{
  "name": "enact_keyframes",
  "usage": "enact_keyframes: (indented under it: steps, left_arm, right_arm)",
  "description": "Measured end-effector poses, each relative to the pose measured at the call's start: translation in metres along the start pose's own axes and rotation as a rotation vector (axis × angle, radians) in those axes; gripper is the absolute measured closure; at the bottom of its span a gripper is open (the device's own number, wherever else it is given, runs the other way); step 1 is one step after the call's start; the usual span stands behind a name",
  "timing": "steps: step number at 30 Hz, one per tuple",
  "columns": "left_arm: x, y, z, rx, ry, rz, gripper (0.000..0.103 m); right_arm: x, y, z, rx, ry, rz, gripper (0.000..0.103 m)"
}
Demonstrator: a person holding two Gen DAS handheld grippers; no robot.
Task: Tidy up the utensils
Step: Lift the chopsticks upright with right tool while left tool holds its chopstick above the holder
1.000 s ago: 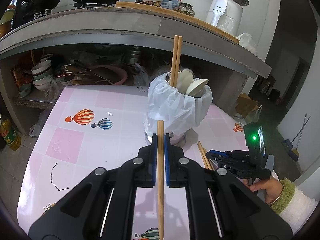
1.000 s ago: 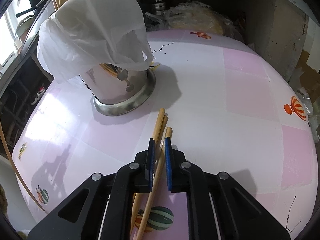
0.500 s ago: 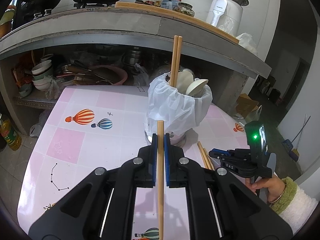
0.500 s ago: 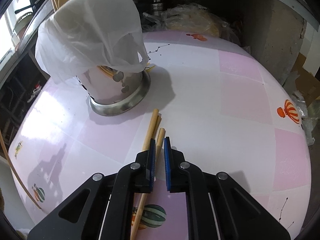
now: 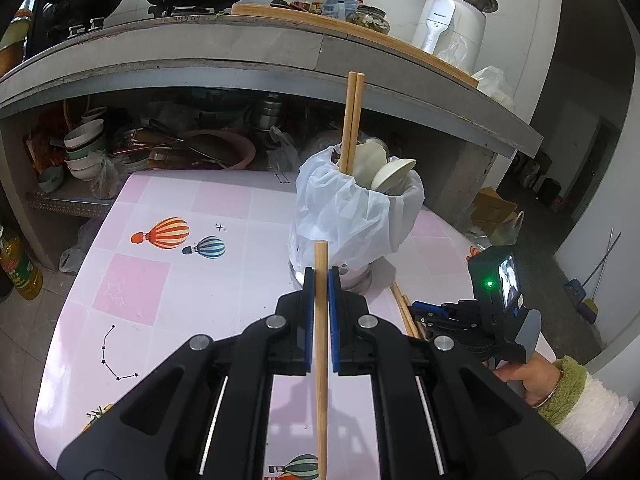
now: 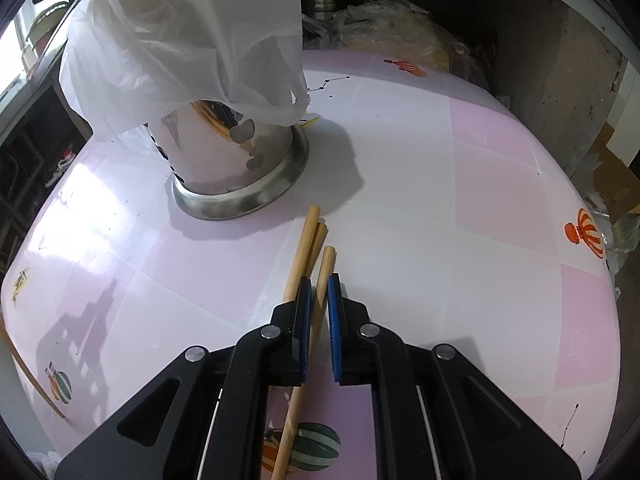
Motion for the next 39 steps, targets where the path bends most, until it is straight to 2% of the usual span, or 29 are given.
enact_keyframes:
  steps: [5, 9, 17, 25, 34, 39]
  left_arm:
    - [-0.001, 0.001, -0.001, 0.001, -0.001, 0.001, 0.097]
    - [-0.003, 0.002, -0.001, -0.002, -0.002, 0.003, 0.097]
    - [-0.008, 0.003, -0.005, -0.014, -0.007, 0.011, 0.097]
    - [-0.014, 0.004, -0.013, -0.025, -0.014, 0.027, 0.097]
    - [-0.018, 0.006, -0.024, -0.044, -0.019, 0.051, 0.097]
    - [-0.02, 0.012, -0.034, -0.064, -0.009, 0.054, 0.097]
  right_arm:
    - [-0.007, 0.001, -0.005, 0.0, 0.029, 0.07, 0.097]
    - [-0.012, 0.009, -0.027, -0.045, 0.061, 0.115, 0.097]
    - [-0.015, 0.028, -0.126, -0.244, 0.158, 0.164, 0.097]
    - [-0.03, 0.019, -0.204, -0.394, 0.217, 0.228, 0.097]
    - [-0.033, 0.003, -0.25, -0.506, 0.226, 0.267, 0.097]
    - [-0.031, 0.001, -0.256, -0.52, 0.254, 0.273, 0.097]
Point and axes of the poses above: each gripper's, at about its wrist camera, not at the fingertips, and z roughly the way its jaws point, x to its left, y to its top, the point moved 9 cm from there along z, roughly the way its jaws point, and after that the axes turned 14 degrees about z, right-handed, at the moved point
